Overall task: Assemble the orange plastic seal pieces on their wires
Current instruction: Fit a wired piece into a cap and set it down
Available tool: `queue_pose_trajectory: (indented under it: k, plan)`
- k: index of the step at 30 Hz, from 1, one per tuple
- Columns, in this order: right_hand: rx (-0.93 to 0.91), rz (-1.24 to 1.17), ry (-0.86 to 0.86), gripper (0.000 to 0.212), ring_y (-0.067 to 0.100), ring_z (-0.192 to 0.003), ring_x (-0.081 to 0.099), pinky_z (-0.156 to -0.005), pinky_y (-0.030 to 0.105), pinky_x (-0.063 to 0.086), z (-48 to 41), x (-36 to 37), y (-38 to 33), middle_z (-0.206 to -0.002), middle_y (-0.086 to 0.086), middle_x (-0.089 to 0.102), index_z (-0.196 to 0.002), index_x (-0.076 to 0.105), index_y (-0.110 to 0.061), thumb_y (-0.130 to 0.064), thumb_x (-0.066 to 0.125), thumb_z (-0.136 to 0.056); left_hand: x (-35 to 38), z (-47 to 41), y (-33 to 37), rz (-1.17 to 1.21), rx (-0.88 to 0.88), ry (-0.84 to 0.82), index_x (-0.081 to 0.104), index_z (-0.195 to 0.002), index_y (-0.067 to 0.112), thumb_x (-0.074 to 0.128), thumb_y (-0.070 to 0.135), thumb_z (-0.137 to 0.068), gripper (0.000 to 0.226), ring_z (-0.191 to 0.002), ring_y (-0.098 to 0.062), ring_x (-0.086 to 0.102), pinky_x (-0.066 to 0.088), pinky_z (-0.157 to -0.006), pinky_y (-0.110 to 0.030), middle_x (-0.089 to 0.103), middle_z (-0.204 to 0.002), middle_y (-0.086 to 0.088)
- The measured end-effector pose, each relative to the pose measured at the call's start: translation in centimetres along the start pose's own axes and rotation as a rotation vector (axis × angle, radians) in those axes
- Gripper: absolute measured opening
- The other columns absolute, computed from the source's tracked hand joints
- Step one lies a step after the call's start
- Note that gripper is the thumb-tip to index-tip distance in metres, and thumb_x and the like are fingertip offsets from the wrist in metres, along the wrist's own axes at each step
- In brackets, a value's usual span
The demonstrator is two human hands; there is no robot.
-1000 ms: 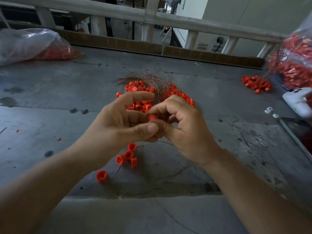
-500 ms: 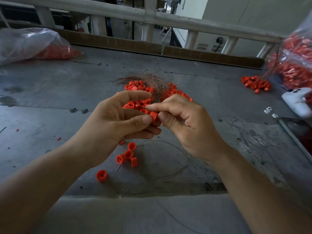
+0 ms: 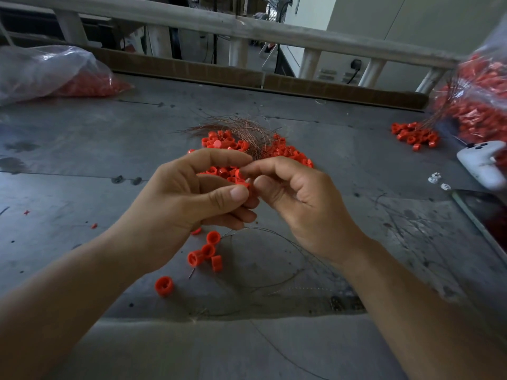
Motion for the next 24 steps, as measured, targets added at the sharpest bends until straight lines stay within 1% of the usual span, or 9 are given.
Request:
queue_pose_trajectory:
  k: [3, 5, 7, 10, 13, 16, 18, 21, 24]
  plan:
    - [0.049, -0.014, -0.044, 0.020, -0.006, -0.084, 0.059, -0.073, 0.008, 0.044, 0.0, 0.2, 0.3, -0.089, -0.012, 0.062, -0.104, 0.061, -0.013, -0.011, 0.046, -0.091, -0.1, -0.1, 0.2, 0.064, 0.039, 0.034, 0.075, -0.081, 0.018, 0.068, 0.021, -0.058, 0.024, -0.064, -0.017, 0.070, 0.054, -0.055, -0.019, 0.072, -0.073, -0.009]
    - [0.065, -0.002, -0.062, 0.019, 0.000, -0.088, 0.061, -0.080, 0.014, 0.047, 0.0, 0.3, 0.6, -0.090, -0.006, 0.064, -0.104, 0.064, -0.007, -0.008, 0.053, -0.089, -0.2, -0.1, 0.2, 0.109, 0.044, 0.045, 0.075, -0.077, 0.014, 0.066, 0.019, -0.057, 0.023, -0.064, -0.016, 0.070, 0.054, -0.055, -0.019, 0.072, -0.073, -0.009]
    - [0.064, 0.027, -0.071, 0.018, 0.000, -0.090, 0.061, -0.082, 0.015, 0.047, 0.0, 0.3, 0.6, -0.091, -0.009, 0.064, -0.103, 0.066, -0.005, -0.006, 0.059, -0.086, -0.4, -0.2, 0.3, 0.139, 0.046, 0.039, 0.075, -0.077, 0.013, 0.065, 0.018, -0.057, 0.022, -0.067, -0.017, 0.070, 0.054, -0.057, -0.018, 0.073, -0.076, -0.010]
    - [0.017, 0.136, -0.019, 0.012, -0.006, -0.081, 0.056, -0.075, 0.008, 0.042, -0.1, -0.1, 0.2, -0.081, -0.017, 0.059, -0.093, 0.068, -0.007, -0.007, 0.062, -0.083, -0.6, -0.2, 0.5, 0.160, 0.067, 0.033, 0.075, -0.077, 0.014, 0.066, 0.019, -0.059, 0.021, -0.069, -0.016, 0.070, 0.054, -0.059, -0.017, 0.073, -0.078, -0.009]
    - [-0.008, 0.234, 0.041, 0.009, -0.006, -0.077, 0.055, -0.070, 0.006, 0.039, -0.2, -0.9, -0.2, -0.079, -0.017, 0.058, -0.088, 0.069, -0.010, -0.010, 0.063, -0.081, -0.9, -0.3, 0.6, 0.098, 0.085, 0.084, 0.074, -0.068, 0.017, 0.070, 0.018, -0.055, 0.014, -0.063, -0.011, 0.068, 0.052, -0.055, -0.015, 0.072, -0.075, -0.006]
    - [-0.009, 0.326, 0.056, 0.007, -0.006, -0.073, 0.053, -0.066, 0.005, 0.037, -0.3, -1.5, -0.2, -0.077, -0.016, 0.057, -0.086, 0.069, -0.010, -0.009, 0.064, -0.082, -1.5, -0.4, 0.6, -0.074, 0.063, 0.160, 0.071, -0.063, 0.016, 0.080, 0.005, -0.051, 0.019, -0.057, -0.012, 0.066, 0.051, -0.051, -0.016, 0.069, -0.067, -0.005]
    - [0.023, 0.375, 0.014, 0.006, -0.008, -0.071, 0.051, -0.066, 0.005, 0.038, -0.3, -1.6, 0.0, -0.076, -0.018, 0.055, -0.086, 0.069, -0.010, -0.010, 0.065, -0.082, -1.7, -0.3, 0.5, -0.288, 0.061, 0.196, 0.070, -0.065, 0.019, 0.083, 0.013, -0.053, 0.018, -0.059, -0.015, 0.067, 0.053, -0.053, -0.018, 0.069, -0.067, -0.006]
    - [0.091, 0.445, -0.118, 0.007, -0.009, -0.071, 0.050, -0.070, 0.005, 0.040, -0.2, -1.0, 0.6, -0.074, -0.021, 0.051, -0.088, 0.069, -0.012, -0.013, 0.064, -0.084, -1.7, -0.3, 0.0, -0.707, 0.040, 0.194, 0.069, -0.069, 0.029, 0.074, 0.006, -0.064, 0.025, -0.062, -0.011, 0.066, 0.053, -0.058, -0.016, 0.070, -0.069, 0.004]
    - [0.143, 0.501, -0.234, 0.009, -0.006, -0.074, 0.050, -0.071, 0.006, 0.041, 0.0, -0.2, 1.1, -0.076, -0.020, 0.049, -0.091, 0.069, -0.014, -0.016, 0.063, -0.085, -1.8, -0.3, -0.3, -0.912, -0.029, 0.155, 0.067, -0.063, 0.034, 0.067, 0.005, -0.066, 0.028, -0.062, -0.003, 0.062, 0.047, -0.057, -0.008, 0.068, -0.067, 0.012]
Point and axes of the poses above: each hand's wrist, its own z-axis away from the middle knuckle, its own x-axis out of the palm, y = z × x, the point moved 3 cm from there along -z, towards the middle knuckle
